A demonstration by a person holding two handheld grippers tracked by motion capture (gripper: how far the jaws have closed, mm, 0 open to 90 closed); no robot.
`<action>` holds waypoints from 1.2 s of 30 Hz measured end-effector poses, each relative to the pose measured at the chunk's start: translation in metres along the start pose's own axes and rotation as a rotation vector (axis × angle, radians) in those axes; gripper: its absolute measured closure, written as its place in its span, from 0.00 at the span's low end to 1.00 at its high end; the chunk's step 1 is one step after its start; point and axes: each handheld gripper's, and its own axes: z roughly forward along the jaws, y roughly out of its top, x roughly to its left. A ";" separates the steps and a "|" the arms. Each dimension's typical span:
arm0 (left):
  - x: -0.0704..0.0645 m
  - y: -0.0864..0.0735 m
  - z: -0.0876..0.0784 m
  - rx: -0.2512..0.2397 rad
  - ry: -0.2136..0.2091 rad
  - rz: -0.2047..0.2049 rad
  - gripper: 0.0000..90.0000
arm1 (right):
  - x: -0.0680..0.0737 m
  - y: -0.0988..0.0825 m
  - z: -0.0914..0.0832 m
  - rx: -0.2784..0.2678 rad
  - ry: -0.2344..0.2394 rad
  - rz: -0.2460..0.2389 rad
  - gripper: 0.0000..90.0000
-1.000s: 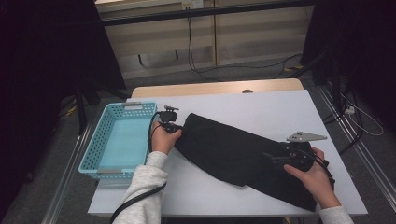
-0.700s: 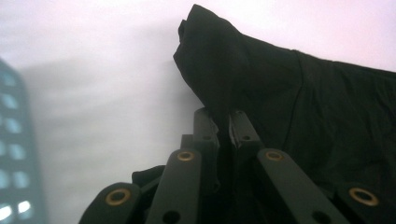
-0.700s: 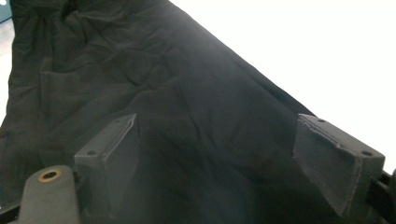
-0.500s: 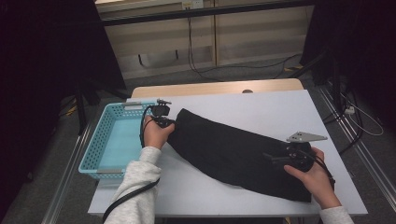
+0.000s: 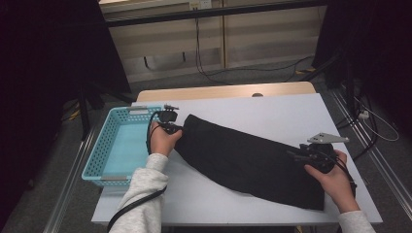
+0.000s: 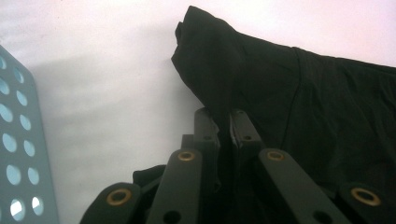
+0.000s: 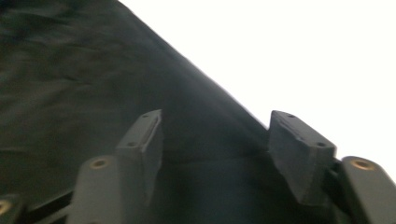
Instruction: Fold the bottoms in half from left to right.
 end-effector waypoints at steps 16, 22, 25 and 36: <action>-0.001 0.000 -0.002 -0.010 -0.002 0.010 0.93 | -0.003 -0.001 0.024 0.095 -0.051 -0.082 0.91; 0.001 -0.002 -0.002 -0.009 -0.003 0.005 0.93 | -0.006 -0.002 0.023 0.108 -0.002 -0.055 1.00; 0.001 -0.002 -0.002 -0.010 -0.005 0.003 0.93 | -0.008 -0.002 0.023 0.092 -0.009 -0.045 1.00; -0.001 0.000 -0.004 -0.016 -0.004 0.011 0.93 | -0.012 -0.003 0.023 0.099 0.010 -0.014 1.00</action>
